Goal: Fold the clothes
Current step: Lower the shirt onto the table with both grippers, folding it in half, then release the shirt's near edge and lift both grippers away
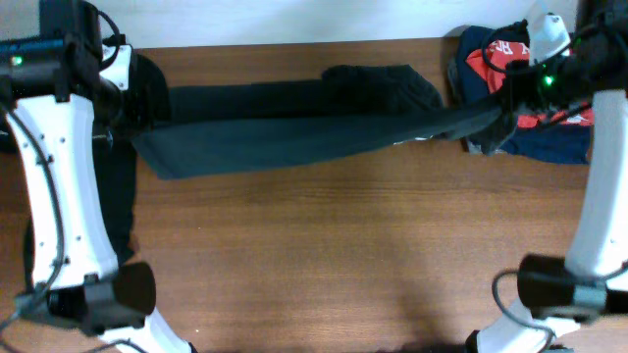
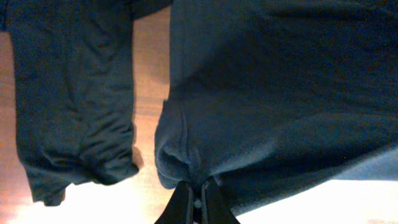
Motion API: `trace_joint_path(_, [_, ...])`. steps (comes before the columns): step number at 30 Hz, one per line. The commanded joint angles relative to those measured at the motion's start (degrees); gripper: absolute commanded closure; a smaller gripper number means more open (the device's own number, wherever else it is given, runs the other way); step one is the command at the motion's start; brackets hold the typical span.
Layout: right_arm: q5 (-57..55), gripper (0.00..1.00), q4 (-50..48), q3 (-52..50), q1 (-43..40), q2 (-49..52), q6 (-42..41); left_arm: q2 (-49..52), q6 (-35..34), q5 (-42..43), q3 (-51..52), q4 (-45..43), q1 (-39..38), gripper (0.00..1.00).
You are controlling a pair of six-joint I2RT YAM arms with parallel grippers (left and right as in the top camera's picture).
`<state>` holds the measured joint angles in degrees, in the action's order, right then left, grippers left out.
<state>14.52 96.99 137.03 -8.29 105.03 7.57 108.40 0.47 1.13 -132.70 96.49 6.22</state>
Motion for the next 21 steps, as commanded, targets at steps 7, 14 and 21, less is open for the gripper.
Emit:
trace_joint_path(7, [0.48, 0.96, 0.35, -26.01, -0.68, -11.39, -0.59, -14.34, -0.17, 0.90, 21.94, -2.82, 0.59, 1.00])
trace_joint_path(14, [-0.02, 0.96, -1.36, -40.11, -0.74, -15.69, -1.95, -14.80, -1.38, 0.90, 34.64, -6.36, 0.59, 0.99])
trace_joint_path(21, [-0.37, 0.96, -6.62, -53.94, -0.79, -21.46, -6.58, -15.89, -3.63, 0.63, 47.50, -12.66, 0.59, 0.99])
